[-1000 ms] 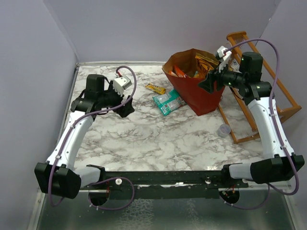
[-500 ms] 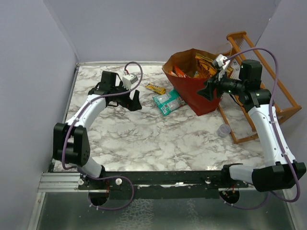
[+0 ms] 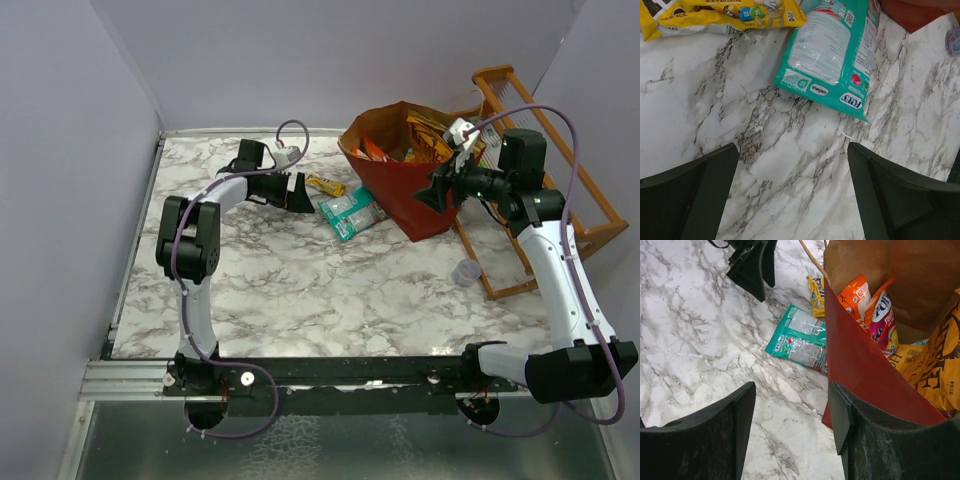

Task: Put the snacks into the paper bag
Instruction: Pick up the snack from the center of the board.

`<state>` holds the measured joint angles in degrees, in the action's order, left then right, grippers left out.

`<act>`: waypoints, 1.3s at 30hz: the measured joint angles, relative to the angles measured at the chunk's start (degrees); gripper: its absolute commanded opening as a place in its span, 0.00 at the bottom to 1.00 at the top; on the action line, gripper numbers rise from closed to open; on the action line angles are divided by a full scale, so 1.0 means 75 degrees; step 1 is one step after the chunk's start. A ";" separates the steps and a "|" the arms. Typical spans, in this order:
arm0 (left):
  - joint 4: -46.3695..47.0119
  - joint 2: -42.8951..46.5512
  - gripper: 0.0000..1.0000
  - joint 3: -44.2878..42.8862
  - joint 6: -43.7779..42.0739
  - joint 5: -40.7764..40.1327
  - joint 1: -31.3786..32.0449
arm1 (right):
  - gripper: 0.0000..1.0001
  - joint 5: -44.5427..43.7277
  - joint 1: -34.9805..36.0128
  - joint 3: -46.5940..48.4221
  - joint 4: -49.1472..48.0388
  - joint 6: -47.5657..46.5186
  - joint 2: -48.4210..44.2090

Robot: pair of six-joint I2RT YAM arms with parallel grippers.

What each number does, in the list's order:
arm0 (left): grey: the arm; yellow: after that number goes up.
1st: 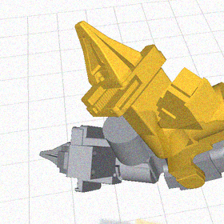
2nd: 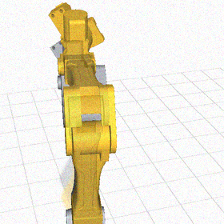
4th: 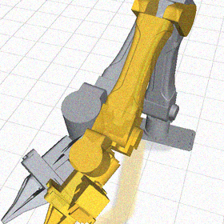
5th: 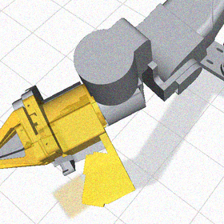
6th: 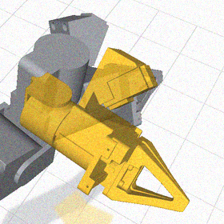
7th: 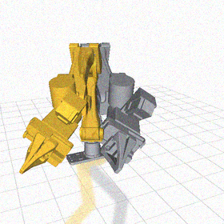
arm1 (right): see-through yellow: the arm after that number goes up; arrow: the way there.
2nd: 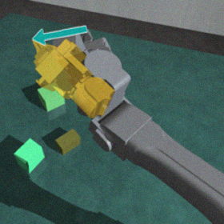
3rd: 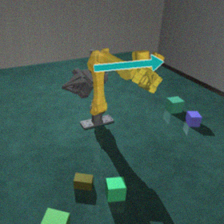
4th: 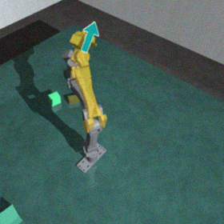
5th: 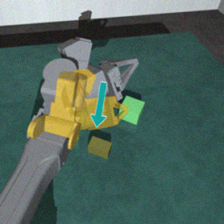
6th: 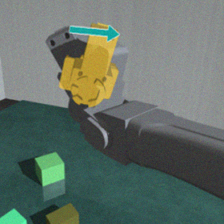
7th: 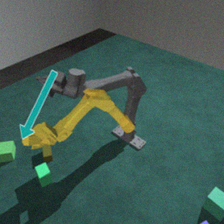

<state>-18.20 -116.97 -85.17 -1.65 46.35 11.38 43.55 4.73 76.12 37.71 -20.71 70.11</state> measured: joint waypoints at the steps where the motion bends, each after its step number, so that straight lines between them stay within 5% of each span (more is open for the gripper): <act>1: 0.0047 -0.0224 0.94 -0.0102 0.0105 0.0108 -0.0003 | 0.60 -0.0029 -0.0015 0.0000 -0.0003 -0.0023 0.0000; 23: 0.0845 -0.2311 0.49 -0.1784 0.1274 0.1122 0.0478 | 0.60 -0.0236 -0.0134 -0.0137 -0.0003 -0.0277 0.0344; 37: 0.1221 -0.2401 0.01 -0.1784 0.1550 0.1469 0.0600 | 0.60 -0.0233 -0.0143 -0.0227 -0.0009 -0.0277 0.0350; 39: 0.1212 -0.2398 0.00 -0.1775 0.1489 0.1515 0.0603 | 0.60 -0.0233 -0.0143 -0.0274 -0.0009 -0.0277 0.0323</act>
<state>-9.10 -134.96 -98.48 9.52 57.71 15.90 41.80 3.66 74.06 37.65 -22.79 72.53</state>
